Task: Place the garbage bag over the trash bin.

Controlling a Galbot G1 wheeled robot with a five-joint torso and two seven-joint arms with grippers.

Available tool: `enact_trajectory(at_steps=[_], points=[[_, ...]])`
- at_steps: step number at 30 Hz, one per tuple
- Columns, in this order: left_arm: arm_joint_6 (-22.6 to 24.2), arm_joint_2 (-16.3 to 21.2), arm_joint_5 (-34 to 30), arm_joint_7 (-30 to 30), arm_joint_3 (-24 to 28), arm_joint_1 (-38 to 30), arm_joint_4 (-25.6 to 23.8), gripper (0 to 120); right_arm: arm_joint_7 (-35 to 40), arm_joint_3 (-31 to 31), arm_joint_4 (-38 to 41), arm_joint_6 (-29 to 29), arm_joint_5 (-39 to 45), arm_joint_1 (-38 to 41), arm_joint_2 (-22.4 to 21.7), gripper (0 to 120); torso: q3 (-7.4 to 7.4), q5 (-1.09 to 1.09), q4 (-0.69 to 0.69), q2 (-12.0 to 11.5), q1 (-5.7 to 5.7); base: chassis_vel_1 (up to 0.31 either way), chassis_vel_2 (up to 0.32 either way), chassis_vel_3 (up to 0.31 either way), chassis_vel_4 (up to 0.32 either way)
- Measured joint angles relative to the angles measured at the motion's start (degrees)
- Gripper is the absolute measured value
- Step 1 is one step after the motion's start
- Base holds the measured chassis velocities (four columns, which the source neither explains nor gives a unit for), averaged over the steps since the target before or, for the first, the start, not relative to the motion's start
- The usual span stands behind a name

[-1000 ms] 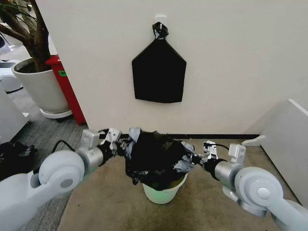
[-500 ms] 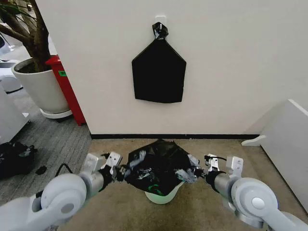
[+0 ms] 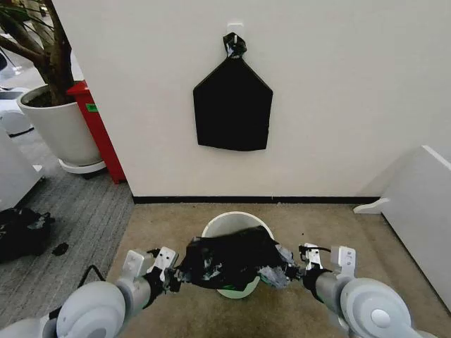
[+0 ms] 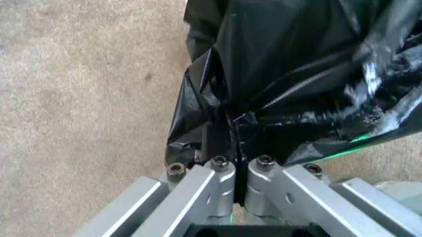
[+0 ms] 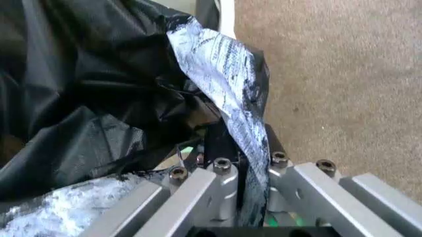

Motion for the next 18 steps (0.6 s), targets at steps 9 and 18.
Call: enact_trajectory(at_steps=[9,18], points=[[-0.96,-2.04,2.74,1.21,1.23,1.04,2.29,0,-6.3,-0.77,-3.96,0.78,-6.78,-2.79,1.16,0,0.0,0.0,-0.01,0.0,0.0,0.0,0.0,0.0,0.0],[-2.34,-3.65,6.02,2.52,3.09,1.76,4.41,0,-11.06,-1.44,-7.13,3.08,-13.36,-3.44,1.91,0,0.0,0.0,0.0,0.0,0.0,0.0,0.0,0.0,0.0]])
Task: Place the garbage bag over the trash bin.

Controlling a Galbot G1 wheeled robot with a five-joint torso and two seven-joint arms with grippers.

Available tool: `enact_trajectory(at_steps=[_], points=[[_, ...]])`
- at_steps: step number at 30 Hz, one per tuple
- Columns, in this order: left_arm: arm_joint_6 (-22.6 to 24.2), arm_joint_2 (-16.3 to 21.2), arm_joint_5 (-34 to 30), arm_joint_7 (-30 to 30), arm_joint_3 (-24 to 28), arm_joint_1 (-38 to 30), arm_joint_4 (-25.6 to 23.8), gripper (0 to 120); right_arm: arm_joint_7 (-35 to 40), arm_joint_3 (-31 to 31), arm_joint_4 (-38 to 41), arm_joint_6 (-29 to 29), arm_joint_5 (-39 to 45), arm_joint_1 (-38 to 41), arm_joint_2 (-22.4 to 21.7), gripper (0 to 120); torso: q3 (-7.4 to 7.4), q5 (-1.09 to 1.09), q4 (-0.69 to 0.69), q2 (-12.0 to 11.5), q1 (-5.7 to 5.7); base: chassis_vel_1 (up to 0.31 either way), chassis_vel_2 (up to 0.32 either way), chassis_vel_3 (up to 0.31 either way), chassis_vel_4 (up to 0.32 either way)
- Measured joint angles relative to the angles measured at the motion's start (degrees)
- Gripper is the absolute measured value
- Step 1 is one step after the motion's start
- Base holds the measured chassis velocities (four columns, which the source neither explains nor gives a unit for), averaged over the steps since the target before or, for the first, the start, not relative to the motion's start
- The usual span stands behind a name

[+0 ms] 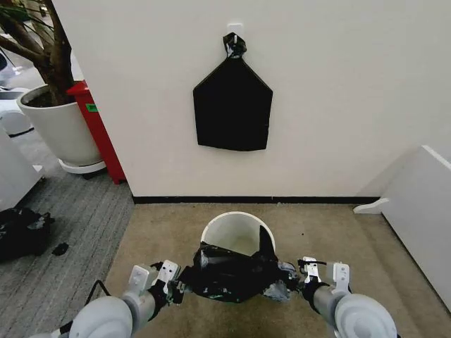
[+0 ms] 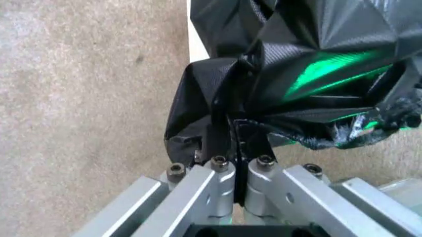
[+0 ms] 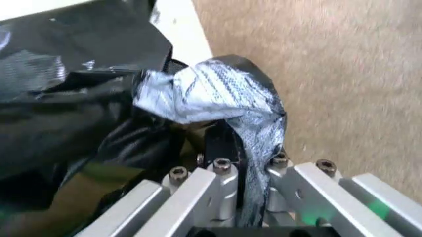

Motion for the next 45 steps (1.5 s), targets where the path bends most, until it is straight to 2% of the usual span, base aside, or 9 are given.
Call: enact_trajectory(at_steps=[4,9,16,25,32,45], points=[[-0.69,-0.39,0.98,0.35,0.86,0.04,0.64,0,-1.92,-0.35,-1.12,1.24,-2.89,-0.37,0.13,0,0.0,-0.01,-0.01,0.0,0.0,0.0,0.0,0.0,0.0],[-2.21,-1.84,2.75,1.68,1.6,-0.37,2.15,0,-7.18,-1.0,-4.06,6.6,-9.87,-0.76,1.21,0,0.0,0.0,-0.01,0.0,0.0,0.0,0.0,0.0,0.0],[-3.01,-1.76,3.22,4.33,-1.74,-1.3,0.73,0,-5.7,-1.42,-4.37,5.59,-6.42,4.24,1.29,0,0.01,0.0,0.0,0.0,0.0,0.0,0.0,0.0,0.0],[-3.27,-4.18,0.05,4.78,-0.56,-7.15,6.17,0,-7.46,-2.48,-9.3,5.39,-7.05,6.63,2.36,0,0.01,0.0,-0.01,0.0,0.0,0.0,0.0,0.0,0.0],[-3.7,-6.39,-0.34,5.02,1.67,-9.02,8.45,0,-8.85,-2.68,-11.63,6.45,-8.07,7.82,3.17,0,0.01,0.0,0.0,0.0,0.0,0.0,0.0,0.0,0.0],[-4.96,-9.06,-1.21,4.34,1.4,-10.95,12.96,0,-11.51,-2.82,-13.78,8.13,-8.96,8.27,4.5,0,0.0,0.0,-0.01,0.0,0.0,0.0,0.0,0.0,0.0]])
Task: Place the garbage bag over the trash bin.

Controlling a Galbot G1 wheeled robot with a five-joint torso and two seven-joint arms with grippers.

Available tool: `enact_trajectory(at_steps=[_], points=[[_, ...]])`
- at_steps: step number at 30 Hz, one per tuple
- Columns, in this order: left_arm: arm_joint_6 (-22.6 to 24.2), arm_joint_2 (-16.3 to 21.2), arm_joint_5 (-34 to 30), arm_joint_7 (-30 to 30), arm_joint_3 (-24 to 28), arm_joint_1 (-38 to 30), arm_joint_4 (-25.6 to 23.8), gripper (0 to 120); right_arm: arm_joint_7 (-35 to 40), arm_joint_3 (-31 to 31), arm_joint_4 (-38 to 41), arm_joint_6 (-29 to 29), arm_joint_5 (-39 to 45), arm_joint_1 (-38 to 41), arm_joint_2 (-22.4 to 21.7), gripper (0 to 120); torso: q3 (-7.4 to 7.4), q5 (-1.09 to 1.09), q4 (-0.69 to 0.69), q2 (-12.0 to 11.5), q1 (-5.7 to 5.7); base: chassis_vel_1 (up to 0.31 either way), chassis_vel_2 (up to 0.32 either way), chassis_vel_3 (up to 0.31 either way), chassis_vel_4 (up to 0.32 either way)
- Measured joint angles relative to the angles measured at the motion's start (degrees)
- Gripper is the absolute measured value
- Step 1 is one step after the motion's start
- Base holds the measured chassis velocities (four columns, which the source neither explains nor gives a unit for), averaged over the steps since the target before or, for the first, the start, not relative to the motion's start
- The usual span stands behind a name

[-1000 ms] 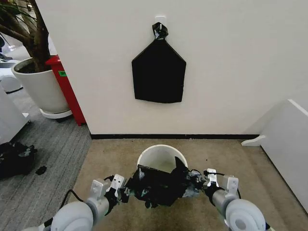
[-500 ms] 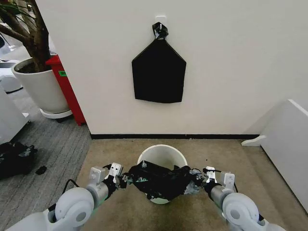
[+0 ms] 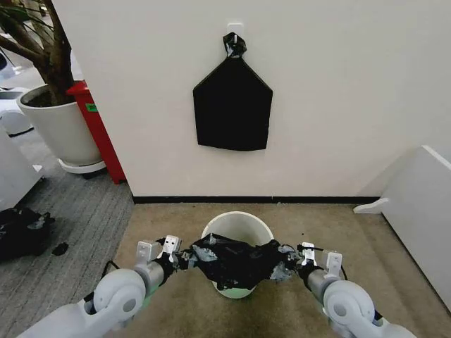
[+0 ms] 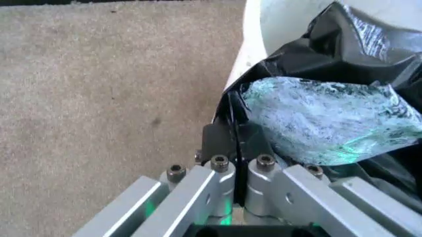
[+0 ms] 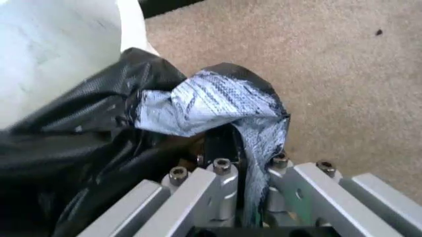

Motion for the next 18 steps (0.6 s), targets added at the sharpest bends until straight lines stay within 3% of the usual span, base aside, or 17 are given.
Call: enact_trajectory(at_steps=[18], points=[[-3.95,-4.87,1.7,-0.7,-0.31,-0.29,4.59,0,-11.8,0.76,-5.07,6.77,-4.98,-0.66,1.13,0,0.0,-0.01,0.0,0.0,0.0,0.0,0.0,0.0,0.0]])
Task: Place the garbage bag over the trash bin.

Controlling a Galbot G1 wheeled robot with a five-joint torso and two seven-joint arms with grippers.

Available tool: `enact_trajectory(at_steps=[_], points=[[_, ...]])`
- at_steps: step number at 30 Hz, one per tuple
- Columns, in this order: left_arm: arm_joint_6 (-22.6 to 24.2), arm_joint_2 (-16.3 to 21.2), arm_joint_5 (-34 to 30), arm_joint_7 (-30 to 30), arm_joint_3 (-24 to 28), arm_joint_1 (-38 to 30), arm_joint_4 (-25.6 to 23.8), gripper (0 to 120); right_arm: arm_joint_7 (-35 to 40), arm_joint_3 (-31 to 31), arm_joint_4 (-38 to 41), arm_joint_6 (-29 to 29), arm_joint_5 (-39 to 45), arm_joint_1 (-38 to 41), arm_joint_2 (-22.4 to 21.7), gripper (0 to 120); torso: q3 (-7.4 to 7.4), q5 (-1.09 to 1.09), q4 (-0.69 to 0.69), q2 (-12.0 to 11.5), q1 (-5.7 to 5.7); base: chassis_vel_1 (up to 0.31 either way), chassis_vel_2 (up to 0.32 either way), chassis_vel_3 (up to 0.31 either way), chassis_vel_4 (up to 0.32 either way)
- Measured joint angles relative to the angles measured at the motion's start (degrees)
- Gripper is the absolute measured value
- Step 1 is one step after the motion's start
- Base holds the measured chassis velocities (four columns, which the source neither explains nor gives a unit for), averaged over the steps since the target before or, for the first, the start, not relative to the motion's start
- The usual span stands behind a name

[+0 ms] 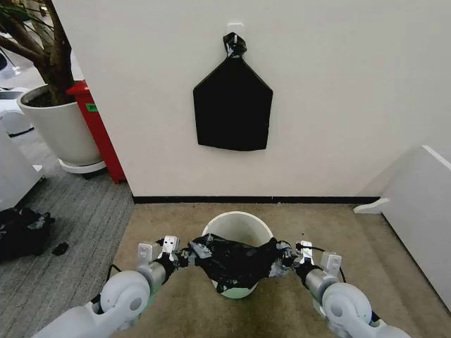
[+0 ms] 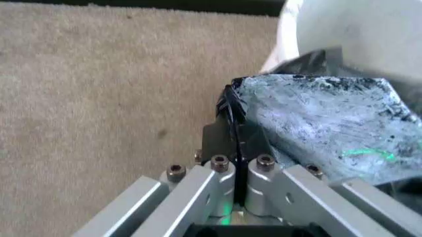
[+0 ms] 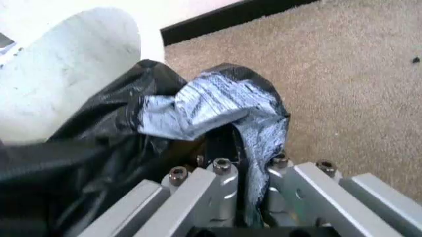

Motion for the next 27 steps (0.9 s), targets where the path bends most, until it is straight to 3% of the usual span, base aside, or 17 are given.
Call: enact_trajectory(at_steps=[27], points=[[-4.2,-4.85,5.92,0.05,0.39,2.61,5.67,0,-6.09,-0.55,-8.2,5.36,-4.99,0.6,4.43,0,0.0,0.0,0.0,0.0,0.0,0.0,0.0,0.0,0.0]])
